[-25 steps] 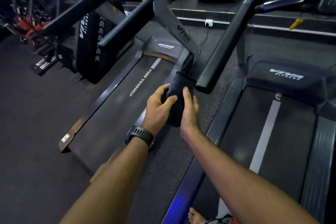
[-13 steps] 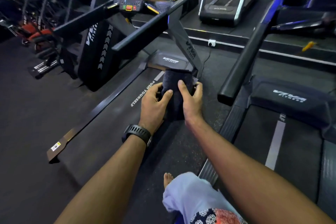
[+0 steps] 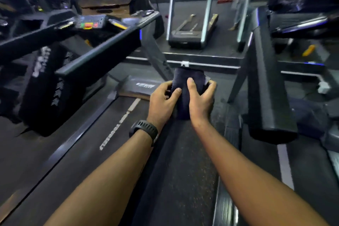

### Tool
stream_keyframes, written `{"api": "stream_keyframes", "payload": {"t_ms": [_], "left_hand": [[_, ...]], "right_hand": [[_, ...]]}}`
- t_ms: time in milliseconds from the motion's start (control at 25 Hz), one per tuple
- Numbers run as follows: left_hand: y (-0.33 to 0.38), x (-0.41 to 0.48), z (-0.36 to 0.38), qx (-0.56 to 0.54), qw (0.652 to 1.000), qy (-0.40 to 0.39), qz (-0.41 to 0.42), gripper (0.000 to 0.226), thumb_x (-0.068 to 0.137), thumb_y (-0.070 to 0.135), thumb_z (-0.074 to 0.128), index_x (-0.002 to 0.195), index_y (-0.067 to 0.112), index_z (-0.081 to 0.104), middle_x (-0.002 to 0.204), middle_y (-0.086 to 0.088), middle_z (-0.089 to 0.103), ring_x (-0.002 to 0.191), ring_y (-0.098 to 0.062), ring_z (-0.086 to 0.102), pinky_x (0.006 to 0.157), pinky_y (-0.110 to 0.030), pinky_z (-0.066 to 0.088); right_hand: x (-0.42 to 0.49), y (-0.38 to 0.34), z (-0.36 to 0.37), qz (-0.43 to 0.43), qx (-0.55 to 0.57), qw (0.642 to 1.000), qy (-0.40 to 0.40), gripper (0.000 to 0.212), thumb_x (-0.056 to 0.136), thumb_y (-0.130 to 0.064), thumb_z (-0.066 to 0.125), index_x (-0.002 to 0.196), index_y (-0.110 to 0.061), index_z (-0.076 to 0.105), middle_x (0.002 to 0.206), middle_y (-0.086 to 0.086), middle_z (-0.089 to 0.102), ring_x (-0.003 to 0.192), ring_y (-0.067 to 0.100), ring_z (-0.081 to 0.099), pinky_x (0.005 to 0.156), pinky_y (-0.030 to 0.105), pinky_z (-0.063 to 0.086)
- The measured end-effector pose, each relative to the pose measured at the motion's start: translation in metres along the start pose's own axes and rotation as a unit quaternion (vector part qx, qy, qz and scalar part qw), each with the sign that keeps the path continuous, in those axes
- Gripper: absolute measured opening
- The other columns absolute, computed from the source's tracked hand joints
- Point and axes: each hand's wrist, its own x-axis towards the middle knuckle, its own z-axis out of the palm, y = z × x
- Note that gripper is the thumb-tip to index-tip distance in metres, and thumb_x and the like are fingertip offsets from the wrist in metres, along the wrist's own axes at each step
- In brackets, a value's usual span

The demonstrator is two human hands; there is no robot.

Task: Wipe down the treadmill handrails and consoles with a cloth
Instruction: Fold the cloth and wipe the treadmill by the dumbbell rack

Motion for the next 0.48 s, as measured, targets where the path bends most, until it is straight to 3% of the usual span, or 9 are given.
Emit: {"api": "stream_keyframes", "payload": {"t_ms": [80, 200, 480], "left_hand": [[-0.011, 0.032, 0.018, -0.025, 0.999, -0.029, 0.027, 0.025, 0.091, 0.032, 0.062, 0.113, 0.021, 0.066, 0.102, 0.005, 0.07, 0.091, -0.01, 0.066, 0.082, -0.034, 0.055], [-0.008, 0.09, 0.038, -0.056, 0.995, -0.051, 0.069, 0.03, 0.087, 0.035, 0.061, 0.113, 0.021, 0.067, 0.1, 0.006, 0.071, 0.089, -0.009, 0.066, 0.079, -0.032, 0.055], [0.0, 0.2, 0.085, -0.085, 0.978, -0.091, 0.167, 0.024, 0.08, 0.023, 0.058, 0.102, 0.018, 0.066, 0.085, 0.014, 0.066, 0.078, 0.0, 0.061, 0.071, -0.018, 0.046]], "right_hand": [[0.028, 0.004, 0.007, -0.019, -0.003, 0.999, 0.045, 0.053, 0.079, -0.06, 0.066, 0.105, -0.018, 0.047, 0.104, 0.0, 0.066, 0.095, 0.02, 0.063, 0.082, 0.038, 0.051], [0.074, -0.012, 0.014, -0.06, -0.01, 0.993, 0.099, 0.04, 0.087, -0.039, 0.074, 0.107, -0.015, 0.049, 0.104, 0.0, 0.064, 0.095, 0.019, 0.061, 0.086, 0.036, 0.05], [0.156, -0.021, 0.043, -0.122, -0.033, 0.971, 0.201, 0.04, 0.09, -0.03, 0.072, 0.115, -0.007, 0.051, 0.11, 0.0, 0.053, 0.103, 0.019, 0.053, 0.087, 0.021, 0.036]]}}
